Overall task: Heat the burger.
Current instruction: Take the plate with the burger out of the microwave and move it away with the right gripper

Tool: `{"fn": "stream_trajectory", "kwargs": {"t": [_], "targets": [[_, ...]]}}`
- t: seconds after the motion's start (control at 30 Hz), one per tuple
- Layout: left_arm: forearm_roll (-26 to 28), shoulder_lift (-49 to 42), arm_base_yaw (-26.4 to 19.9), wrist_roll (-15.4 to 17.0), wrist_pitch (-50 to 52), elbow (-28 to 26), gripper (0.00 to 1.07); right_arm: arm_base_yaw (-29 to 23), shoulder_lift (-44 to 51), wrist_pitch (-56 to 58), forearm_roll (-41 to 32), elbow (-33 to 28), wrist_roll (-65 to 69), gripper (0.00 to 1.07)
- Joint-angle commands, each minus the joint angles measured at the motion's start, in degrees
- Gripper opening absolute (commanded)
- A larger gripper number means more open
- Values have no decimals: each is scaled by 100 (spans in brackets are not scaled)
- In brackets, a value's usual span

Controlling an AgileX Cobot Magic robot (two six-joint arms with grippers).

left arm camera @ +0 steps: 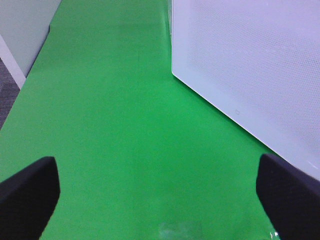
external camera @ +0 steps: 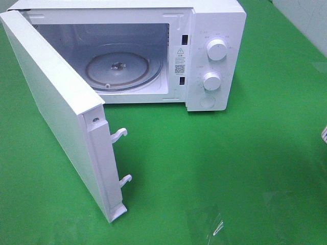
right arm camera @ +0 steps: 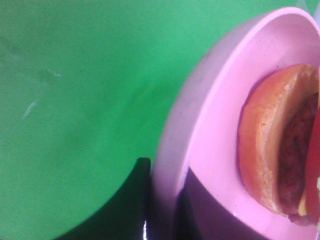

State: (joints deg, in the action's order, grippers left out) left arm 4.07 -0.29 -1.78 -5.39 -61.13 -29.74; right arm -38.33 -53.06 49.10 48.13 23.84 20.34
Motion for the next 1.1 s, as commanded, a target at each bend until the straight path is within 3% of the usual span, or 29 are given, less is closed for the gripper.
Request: {"fn": "stream_trajectory", "kwargs": {"t": [0.03,0.23,0.33,0.57,0.73,1.1], "targets": [[11,-40,23,23,-11,17,100,29,-178,11,584,46,596,0],[11,-40,23,23,-11,17,100,29,-900,23,796,178,2280,0],[11,-40,23,23,-11,17,100,29,-1043,46,831,206,2447,0],[11,-40,23,23,-11,17,100,34,-2544,138,1014,699,3438,0],[11,-40,23,23,-11,17,100,34,-3083,126,1140,917,3799,0],[11,-40,23,23,-11,17,100,785,-4372,63,1272,1536,4108,1]]}}
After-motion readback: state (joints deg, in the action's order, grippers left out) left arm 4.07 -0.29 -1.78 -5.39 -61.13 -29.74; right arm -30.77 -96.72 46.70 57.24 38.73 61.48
